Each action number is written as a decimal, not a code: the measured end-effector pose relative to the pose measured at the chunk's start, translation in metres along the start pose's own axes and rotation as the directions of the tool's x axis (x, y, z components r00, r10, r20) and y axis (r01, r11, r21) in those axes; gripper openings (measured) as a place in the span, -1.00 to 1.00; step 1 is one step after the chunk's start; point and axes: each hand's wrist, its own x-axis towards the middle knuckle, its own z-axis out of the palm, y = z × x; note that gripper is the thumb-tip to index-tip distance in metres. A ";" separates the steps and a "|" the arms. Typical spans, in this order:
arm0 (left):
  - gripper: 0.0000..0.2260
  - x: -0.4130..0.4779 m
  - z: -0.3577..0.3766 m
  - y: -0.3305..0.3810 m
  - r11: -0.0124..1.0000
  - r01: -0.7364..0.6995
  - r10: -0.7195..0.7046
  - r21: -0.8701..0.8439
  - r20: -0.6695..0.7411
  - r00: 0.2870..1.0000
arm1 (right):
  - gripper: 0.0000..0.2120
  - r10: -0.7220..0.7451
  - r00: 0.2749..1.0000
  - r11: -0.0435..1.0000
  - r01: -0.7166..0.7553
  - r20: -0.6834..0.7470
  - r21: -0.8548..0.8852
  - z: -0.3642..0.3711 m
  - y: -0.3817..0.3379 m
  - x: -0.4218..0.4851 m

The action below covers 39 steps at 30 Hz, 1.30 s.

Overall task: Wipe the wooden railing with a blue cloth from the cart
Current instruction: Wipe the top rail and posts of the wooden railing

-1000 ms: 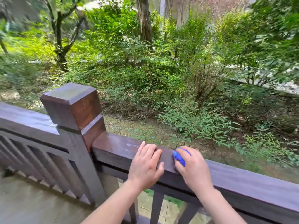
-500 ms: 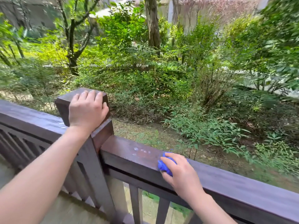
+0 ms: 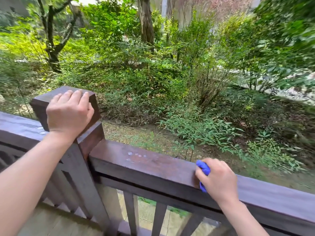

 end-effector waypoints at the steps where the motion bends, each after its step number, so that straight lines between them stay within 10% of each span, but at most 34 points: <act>1: -0.75 0.000 0.000 0.000 1.000 -0.006 0.006 0.002 -0.005 1.000 | -0.75 0.088 0.996 0.996 -0.088 0.000 0.022 -0.002 -0.001 0.005; 4: -0.76 0.002 -0.003 0.001 1.000 -0.018 0.018 0.006 0.004 1.000 | -0.55 0.112 0.994 0.985 -0.111 0.002 0.129 0.014 -0.040 0.006; 9: -0.74 0.003 -0.009 0.002 1.000 -0.017 0.016 0.011 0.028 0.999 | -0.50 -0.422 0.894 0.905 0.406 0.151 0.126 0.047 -0.073 -0.007; 15: -0.74 0.004 -0.012 0.006 1.000 -0.013 0.013 0.008 0.004 1.000 | -0.67 -0.198 0.967 0.975 0.177 0.163 0.135 0.057 -0.117 0.015; 19: -0.75 0.004 -0.012 0.004 1.000 -0.005 0.005 -0.004 -0.013 1.000 | -0.58 -0.634 0.753 0.770 0.594 0.174 0.234 0.070 -0.143 -0.009; 25: -0.80 0.006 -0.008 0.003 0.999 -0.032 0.033 0.019 -0.099 0.995 | -0.70 -0.303 0.937 0.945 0.271 0.177 0.182 0.066 -0.127 0.026; 28: -0.80 0.005 -0.009 0.003 0.999 -0.039 0.040 0.014 -0.095 0.995 | -0.59 -0.468 0.872 0.815 0.364 0.142 0.451 0.065 -0.160 0.020; 32: -0.80 0.005 -0.010 0.003 0.999 -0.031 0.033 0.020 -0.086 0.996 | -0.73 -0.221 0.965 0.715 0.063 0.139 0.696 0.047 -0.152 0.060; 35: -0.80 0.006 -0.009 0.003 0.999 -0.029 0.031 0.027 -0.090 0.995 | -0.74 -0.312 0.925 0.914 0.229 0.219 0.334 0.050 -0.129 0.053; 39: -0.81 0.005 -0.005 0.003 0.999 -0.034 0.037 0.029 -0.110 0.993 | -0.63 -0.628 0.756 0.767 0.562 0.184 0.310 0.060 -0.105 -0.004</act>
